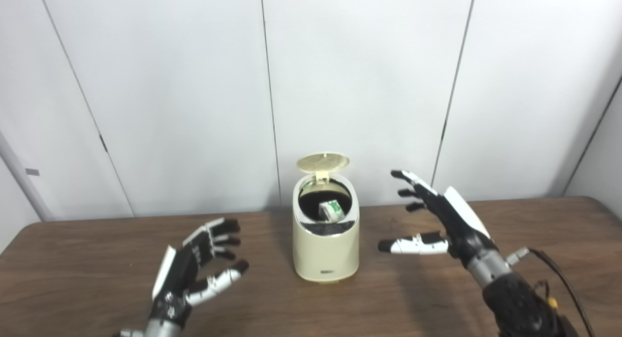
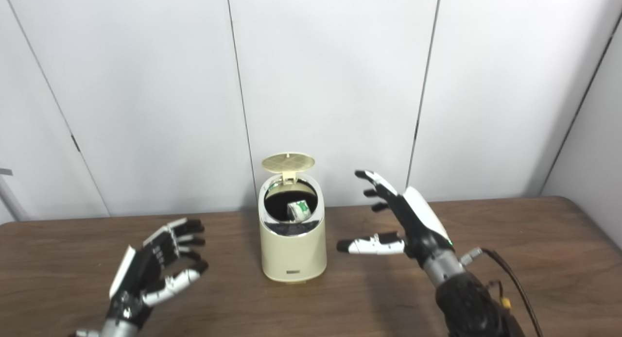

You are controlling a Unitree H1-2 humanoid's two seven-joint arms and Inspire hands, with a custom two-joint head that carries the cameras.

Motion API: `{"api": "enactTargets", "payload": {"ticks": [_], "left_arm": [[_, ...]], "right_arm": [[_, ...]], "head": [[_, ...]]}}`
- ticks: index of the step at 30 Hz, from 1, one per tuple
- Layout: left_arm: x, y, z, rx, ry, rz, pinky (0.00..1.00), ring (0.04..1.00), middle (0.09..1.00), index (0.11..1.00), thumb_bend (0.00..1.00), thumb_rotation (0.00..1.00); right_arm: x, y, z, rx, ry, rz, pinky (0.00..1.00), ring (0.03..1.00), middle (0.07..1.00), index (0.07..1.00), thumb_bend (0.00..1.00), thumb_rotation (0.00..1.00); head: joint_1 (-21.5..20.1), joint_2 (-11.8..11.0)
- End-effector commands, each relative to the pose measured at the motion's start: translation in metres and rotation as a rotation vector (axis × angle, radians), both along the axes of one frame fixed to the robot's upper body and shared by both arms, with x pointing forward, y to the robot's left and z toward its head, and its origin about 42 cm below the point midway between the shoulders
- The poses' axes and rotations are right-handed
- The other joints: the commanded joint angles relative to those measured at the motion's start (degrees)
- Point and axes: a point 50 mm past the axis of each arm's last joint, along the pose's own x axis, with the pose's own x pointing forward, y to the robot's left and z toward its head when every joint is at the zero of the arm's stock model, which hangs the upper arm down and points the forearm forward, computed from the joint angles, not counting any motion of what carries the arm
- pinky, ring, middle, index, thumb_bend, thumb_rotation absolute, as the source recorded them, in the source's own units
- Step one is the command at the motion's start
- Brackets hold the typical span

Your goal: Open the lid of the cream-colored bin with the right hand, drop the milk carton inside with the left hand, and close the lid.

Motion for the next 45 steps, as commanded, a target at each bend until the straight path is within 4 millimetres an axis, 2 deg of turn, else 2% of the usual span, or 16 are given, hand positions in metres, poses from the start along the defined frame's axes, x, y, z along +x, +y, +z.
{"api": "enactTargets", "payload": {"ticks": [1, 4, 12, 15, 19, 23, 28, 34, 45], "left_arm": [[0.001, -0.002, 0.011, -0.017, -0.054, -0.018, 0.55, 0.682, 0.760, 0.783, 0.62, 0.14], [-0.005, -0.004, 0.000, -0.014, -0.027, -0.027, 0.54, 0.672, 0.756, 0.787, 0.62, 0.17], [-0.014, -0.007, -0.024, -0.014, 0.020, -0.037, 0.54, 0.665, 0.744, 0.807, 0.66, 0.22], [-0.016, -0.008, -0.029, -0.006, 0.029, -0.036, 0.54, 0.662, 0.740, 0.805, 0.67, 0.23], [-0.016, -0.010, -0.033, -0.006, 0.039, -0.038, 0.55, 0.673, 0.739, 0.802, 0.65, 0.21], [-0.014, -0.012, -0.032, -0.013, 0.039, -0.040, 0.55, 0.672, 0.737, 0.797, 0.66, 0.21], [-0.014, -0.014, -0.031, -0.010, 0.039, -0.039, 0.56, 0.672, 0.737, 0.796, 0.66, 0.20], [-0.013, -0.015, -0.032, -0.017, 0.043, -0.034, 0.56, 0.667, 0.733, 0.787, 0.66, 0.18], [-0.012, -0.016, -0.032, -0.005, 0.040, -0.023, 0.56, 0.666, 0.732, 0.788, 0.66, 0.20]], "right_arm": [[0.008, 0.003, 0.029, -0.028, -0.079, 0.025, 0.76, 0.881, 0.936, 0.917, 0.75, 0.38], [0.013, 0.007, 0.037, -0.035, -0.097, 0.040, 0.79, 0.888, 0.910, 0.919, 0.73, 0.40], [0.028, 0.029, 0.071, -0.013, -0.154, 0.125, 0.72, 0.861, 0.897, 0.912, 0.73, 0.38], [0.032, 0.037, 0.082, -0.048, -0.158, 0.139, 0.73, 0.884, 0.917, 0.915, 0.74, 0.41], [0.039, 0.048, 0.096, -0.206, -0.179, 0.122, 0.72, 0.888, 0.924, 0.907, 0.73, 0.52], [0.046, 0.057, 0.104, -0.297, -0.183, 0.123, 0.77, 0.917, 0.909, 0.896, 0.74, 0.55], [0.054, 0.065, 0.107, -0.359, -0.164, 0.158, 0.83, 0.950, 0.921, 0.900, 0.76, 0.59], [0.055, 0.070, 0.106, -0.416, -0.165, 0.199, 0.83, 0.984, 0.920, 0.897, 0.78, 0.61], [0.042, 0.061, 0.102, -0.490, -0.190, 0.222, 0.85, 1.000, 0.881, 0.860, 0.78, 0.58]], "head": [[-0.01, -0.02], [0.08, -0.05], [-0.08, -0.30], [0.02, -0.34], [0.04, -0.45], [0.22, -0.45], [0.24, -0.51], [0.26, -0.45], [0.50, 0.10]]}}
